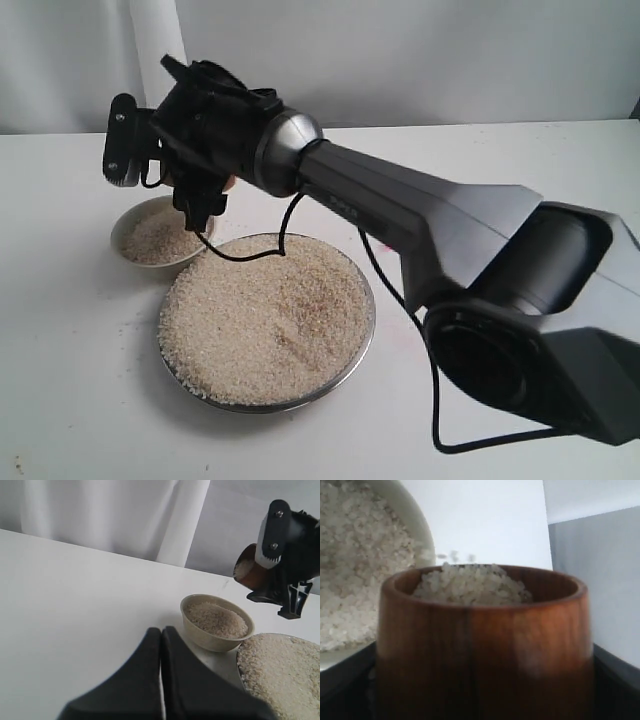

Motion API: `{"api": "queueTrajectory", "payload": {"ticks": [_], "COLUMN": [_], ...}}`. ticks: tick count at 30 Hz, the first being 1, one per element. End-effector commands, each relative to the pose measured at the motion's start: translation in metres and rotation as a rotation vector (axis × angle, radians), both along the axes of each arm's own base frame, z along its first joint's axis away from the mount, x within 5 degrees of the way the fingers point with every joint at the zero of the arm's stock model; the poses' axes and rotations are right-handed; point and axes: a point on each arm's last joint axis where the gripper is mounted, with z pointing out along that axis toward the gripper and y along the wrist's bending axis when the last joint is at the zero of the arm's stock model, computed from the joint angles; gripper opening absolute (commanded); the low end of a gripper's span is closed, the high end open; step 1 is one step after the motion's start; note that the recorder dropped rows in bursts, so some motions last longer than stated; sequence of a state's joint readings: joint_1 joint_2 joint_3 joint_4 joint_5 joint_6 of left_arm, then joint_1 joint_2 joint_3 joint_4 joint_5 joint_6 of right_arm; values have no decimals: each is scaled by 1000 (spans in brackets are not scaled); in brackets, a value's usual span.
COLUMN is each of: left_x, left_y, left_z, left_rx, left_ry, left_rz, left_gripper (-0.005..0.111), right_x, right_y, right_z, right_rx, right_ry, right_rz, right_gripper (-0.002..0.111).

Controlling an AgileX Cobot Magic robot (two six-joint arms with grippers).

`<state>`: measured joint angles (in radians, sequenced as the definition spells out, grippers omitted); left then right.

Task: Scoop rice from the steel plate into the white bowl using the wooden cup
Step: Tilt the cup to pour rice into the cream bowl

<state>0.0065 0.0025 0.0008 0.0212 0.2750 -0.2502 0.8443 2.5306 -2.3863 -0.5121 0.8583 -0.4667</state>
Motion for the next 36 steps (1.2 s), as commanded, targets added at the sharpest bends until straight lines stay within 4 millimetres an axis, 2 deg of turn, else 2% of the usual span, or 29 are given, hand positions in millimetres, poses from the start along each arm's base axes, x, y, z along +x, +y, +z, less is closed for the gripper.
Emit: {"api": "queueTrajectory", "payload": {"ticks": [1, 5, 21, 36], "left_x": [0, 0, 0, 0], "left_y": [0, 0, 0, 0], "left_z": [1, 1, 1, 1], "left_rx": [-7, -7, -7, -7], "left_ry": [-13, -13, -13, -13], "left_rz": [-6, -6, -6, -6], "left_gripper": [0, 0, 0, 0], "right_x": [-4, -10, -21, -23], "right_y": [7, 14, 26, 28], "right_z": [0, -5, 2, 7], "right_rx": [-32, -71, -252, -454], "right_ry": [-43, -71, -224, -335], "right_rz": [26, 49, 164, 288], "right_gripper": [0, 0, 0, 0]}}
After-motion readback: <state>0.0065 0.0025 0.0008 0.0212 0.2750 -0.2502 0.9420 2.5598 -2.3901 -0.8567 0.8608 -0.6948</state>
